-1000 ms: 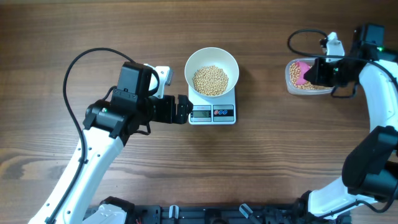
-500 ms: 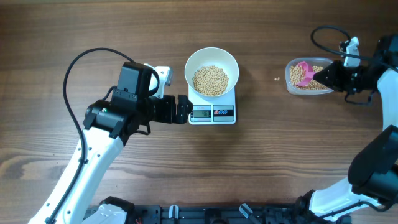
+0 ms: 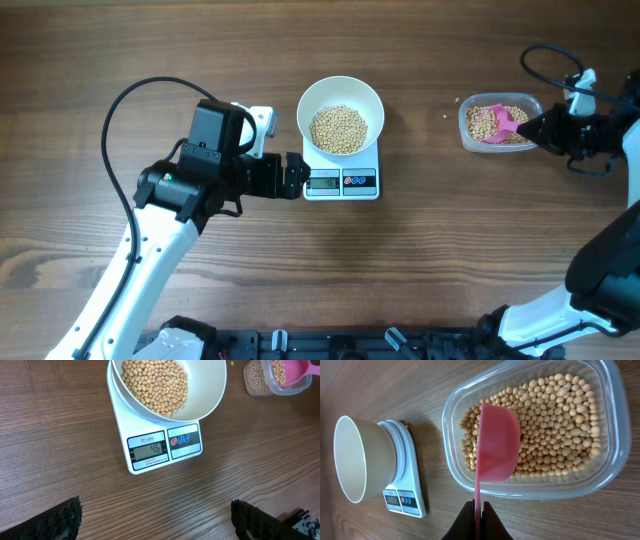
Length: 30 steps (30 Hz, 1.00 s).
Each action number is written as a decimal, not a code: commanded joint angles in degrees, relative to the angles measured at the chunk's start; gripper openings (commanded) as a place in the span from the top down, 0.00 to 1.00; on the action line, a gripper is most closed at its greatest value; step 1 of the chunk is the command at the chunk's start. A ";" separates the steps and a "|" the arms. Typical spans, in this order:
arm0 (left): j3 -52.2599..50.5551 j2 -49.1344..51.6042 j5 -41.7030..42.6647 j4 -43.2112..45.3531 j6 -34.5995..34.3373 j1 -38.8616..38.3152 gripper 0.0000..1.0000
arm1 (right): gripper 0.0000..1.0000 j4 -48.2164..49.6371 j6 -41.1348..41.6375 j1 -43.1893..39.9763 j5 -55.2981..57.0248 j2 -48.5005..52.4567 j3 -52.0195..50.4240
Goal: Scoop item into bowl and weigh 150g on scale
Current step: 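Scoop soybeans from the tub with the pink scoop, right gripper, then lift the filled pink scoop left over the white bowl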
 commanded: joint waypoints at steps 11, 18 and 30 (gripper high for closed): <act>-0.42 0.15 0.70 0.15 0.90 -0.20 0.00 | 0.96 -0.96 -0.26 -7.39 -12.59 0.81 -0.79; -0.42 0.15 0.70 0.15 0.90 -0.20 0.00 | 0.96 -2.25 -1.66 -9.22 -18.51 0.81 -0.79; -0.42 0.15 0.70 0.15 0.90 -0.20 0.00 | 0.96 -3.30 -2.10 -9.27 -23.71 0.81 -0.79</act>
